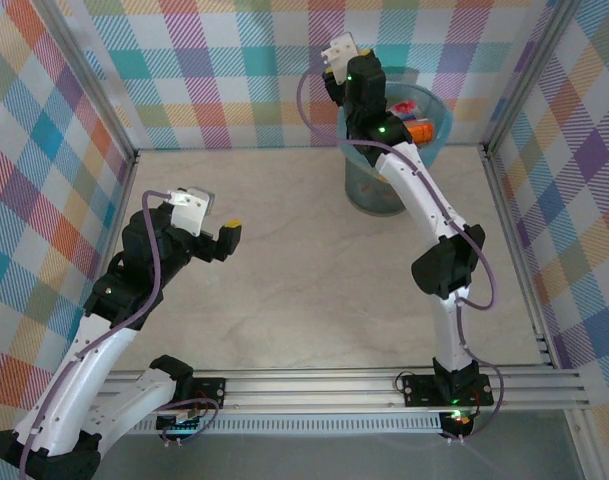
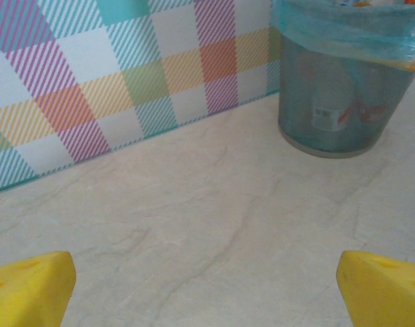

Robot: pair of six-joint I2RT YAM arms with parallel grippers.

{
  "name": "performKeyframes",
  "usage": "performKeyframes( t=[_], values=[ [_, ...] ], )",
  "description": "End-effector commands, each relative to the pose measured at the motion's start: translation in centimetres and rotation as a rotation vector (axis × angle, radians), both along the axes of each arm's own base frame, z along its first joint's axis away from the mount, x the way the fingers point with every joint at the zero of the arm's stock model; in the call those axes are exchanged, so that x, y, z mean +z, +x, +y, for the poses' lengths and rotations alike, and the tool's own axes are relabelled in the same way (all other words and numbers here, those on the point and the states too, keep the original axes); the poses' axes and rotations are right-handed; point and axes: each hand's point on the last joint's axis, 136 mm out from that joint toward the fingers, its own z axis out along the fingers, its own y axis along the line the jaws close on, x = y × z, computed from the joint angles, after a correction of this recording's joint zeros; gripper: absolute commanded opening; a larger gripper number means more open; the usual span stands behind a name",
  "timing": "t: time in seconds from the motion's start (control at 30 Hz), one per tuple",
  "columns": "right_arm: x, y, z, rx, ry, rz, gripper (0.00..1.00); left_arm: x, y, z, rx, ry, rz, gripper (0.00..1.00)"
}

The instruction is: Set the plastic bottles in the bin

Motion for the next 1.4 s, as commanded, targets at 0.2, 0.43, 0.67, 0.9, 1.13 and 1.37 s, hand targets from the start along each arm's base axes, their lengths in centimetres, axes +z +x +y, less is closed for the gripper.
performKeyframes(
  t=[0.2,0.43,0.67,0.9,1.13,1.37],
  values=[
    [-2.3,1.7,-2.0,-0.053,0.005,0.06,0.64,0.6,0.3,0.9,0.047,0.003,-0.024,0.98],
    [-6.1,2.6,-4.3,-0.071,0.07,0.178,0.64,-0.3,0.5,0.7,0.038,0.019,0.002,0.99],
    [-8.2,2.9,-5.5,-0.071,0.137,0.247,0.66,-0.2,0.6,0.5,0.027,0.023,0.02,0.99],
    [-10.9,3.1,-7.1,-0.082,0.21,0.34,0.66,0.5,0.0,0.3,0.013,0.005,0.039,0.99],
    [-12.3,3.0,-8.6,-0.082,0.324,0.407,0.66,0.6,-0.4,0.6,0.034,-0.032,0.062,0.99],
    [-12.0,1.8,-8.8,-0.079,0.363,0.461,0.67,-0.9,-0.3,1.3,0.089,-0.056,0.08,0.99]
  ],
)
